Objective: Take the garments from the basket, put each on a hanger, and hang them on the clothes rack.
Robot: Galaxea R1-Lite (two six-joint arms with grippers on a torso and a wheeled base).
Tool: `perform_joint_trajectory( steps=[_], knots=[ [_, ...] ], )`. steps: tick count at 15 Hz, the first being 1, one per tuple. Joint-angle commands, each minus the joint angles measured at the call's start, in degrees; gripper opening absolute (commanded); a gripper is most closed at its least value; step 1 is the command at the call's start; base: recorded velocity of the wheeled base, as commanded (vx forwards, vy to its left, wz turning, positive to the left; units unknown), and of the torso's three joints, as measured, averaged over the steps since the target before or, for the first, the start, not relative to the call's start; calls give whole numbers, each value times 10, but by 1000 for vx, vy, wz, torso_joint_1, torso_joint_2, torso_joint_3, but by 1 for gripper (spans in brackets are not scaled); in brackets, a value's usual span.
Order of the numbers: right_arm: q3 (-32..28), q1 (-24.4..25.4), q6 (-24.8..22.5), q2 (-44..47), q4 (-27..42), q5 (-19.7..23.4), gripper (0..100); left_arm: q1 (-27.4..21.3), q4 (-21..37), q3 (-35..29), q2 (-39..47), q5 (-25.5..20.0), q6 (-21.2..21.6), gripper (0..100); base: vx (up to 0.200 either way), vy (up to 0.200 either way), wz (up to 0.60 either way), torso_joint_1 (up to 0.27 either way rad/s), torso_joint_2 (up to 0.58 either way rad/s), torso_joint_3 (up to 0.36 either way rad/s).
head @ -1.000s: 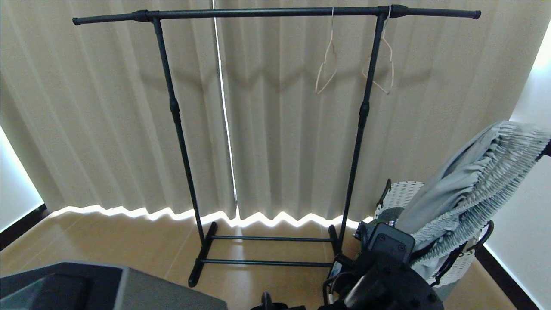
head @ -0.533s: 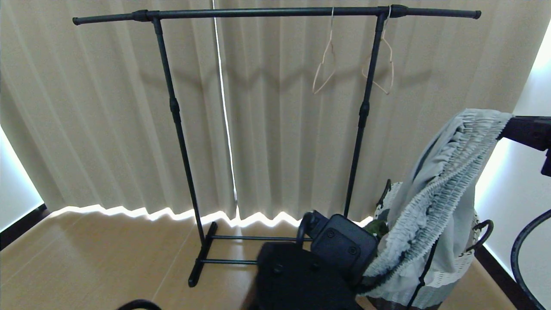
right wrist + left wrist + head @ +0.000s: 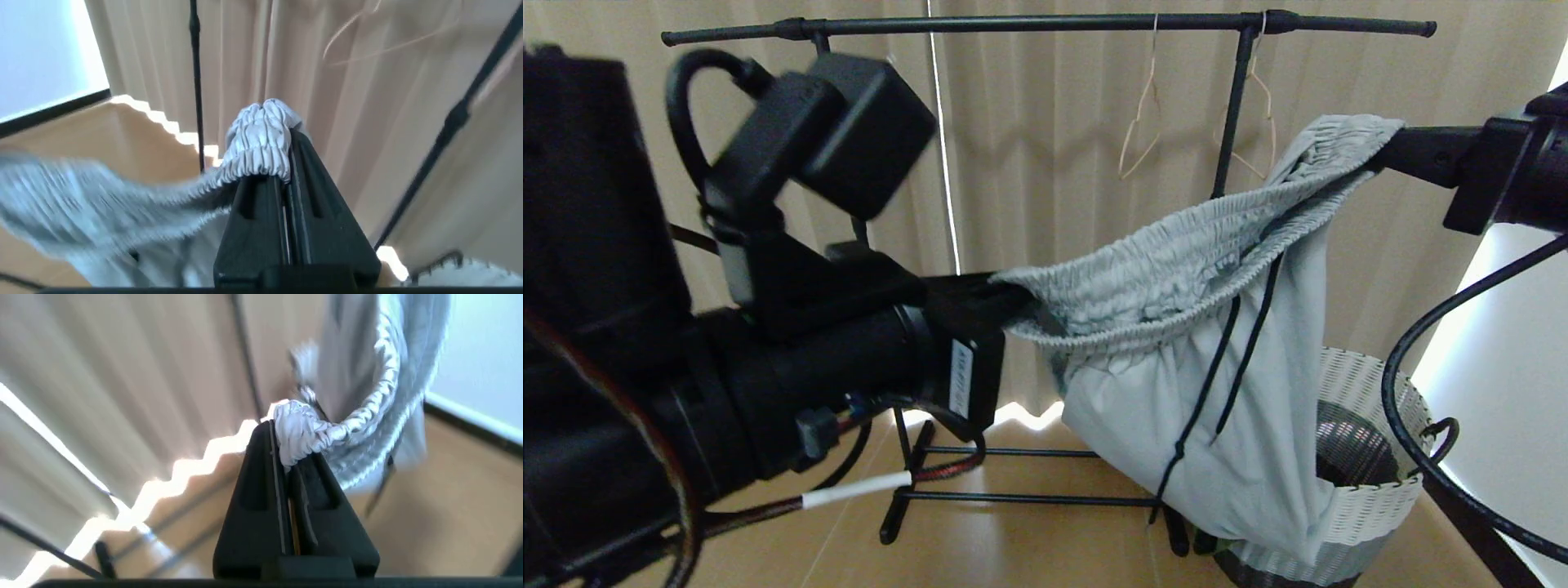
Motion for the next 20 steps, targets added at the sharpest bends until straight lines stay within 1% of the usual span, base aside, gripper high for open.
perform_joint_trajectory(
  steps=[1, 3, 4, 5, 6, 8, 9, 10, 12, 13, 15, 17, 18, 19, 20],
  knots=[
    [-43, 2, 1, 31, -15, 0, 0, 53, 21, -74, -35, -11, 1, 0, 0, 0, 0, 0, 0, 0],
    [-71, 2, 1, 36, -15, 0, 0, 72, 43, -131, -36, -11, 6, 0, 0, 0, 0, 0, 0, 0],
    [-81, 2, 1, 36, -16, -1, 0, 75, 56, -165, -36, -24, 7, 0, 0, 0, 0, 0, 0, 0],
    [-82, 2, 1, 35, -16, -1, 0, 75, 59, -171, -36, -27, 7, 0, 0, 0, 0, 0, 0, 0],
    [-85, 2, 1, 36, -18, -1, 0, 86, 81, -202, -36, -56, 8, 0, 0, 0, 0, 0, 0, 0],
    [-85, 2, 1, 37, -26, -1, 0, 89, 89, -215, -35, -71, 8, 0, 0, 0, 0, 0, 0, 0],
    [-85, 2, 1, 39, -34, -1, 0, 100, 90, -213, -33, -72, 8, 0, 0, 0, 0, 0, 0, 0],
    [-82, 2, 1, 39, -34, -2, 0, 104, 91, -207, -33, -72, 8, 0, 0, 0, 0, 0, 0, 0],
    [-60, 2, 0, 45, -34, -5, 0, 126, 115, -166, -29, -69, 10, 0, 0, 0, 0, 0, 0, 0],
    [-50, 2, 0, 45, -34, -6, 0, 126, 119, -156, -28, -68, 13, 0, 0, 0, 0, 0, 0, 0],
    [-3, -3, -1, 39, -34, -8, 0, 125, 123, -101, -20, -66, 27, 0, 0, 0, 0, 0, 0, 0],
    [17, -11, -1, 31, -35, -11, 0, 125, 119, -65, -14, -55, 55, 0, 0, 0, 0, 0, 0, 0],
    [26, -20, -1, 31, -35, -11, 0, 126, 117, -49, -7, -36, 89, 0, 0, 0, 0, 0, 0, 0],
    [29, -24, -1, 31, -35, -12, 0, 126, 110, -39, -6, -21, 113, 0, 0, 0, 0, 0, 0, 0],
    [32, -34, 0, 31, -35, -11, 0, 127, 87, -19, -9, -10, 146, 0, 0, 0, 0, 0, 0, 0]
  ],
)
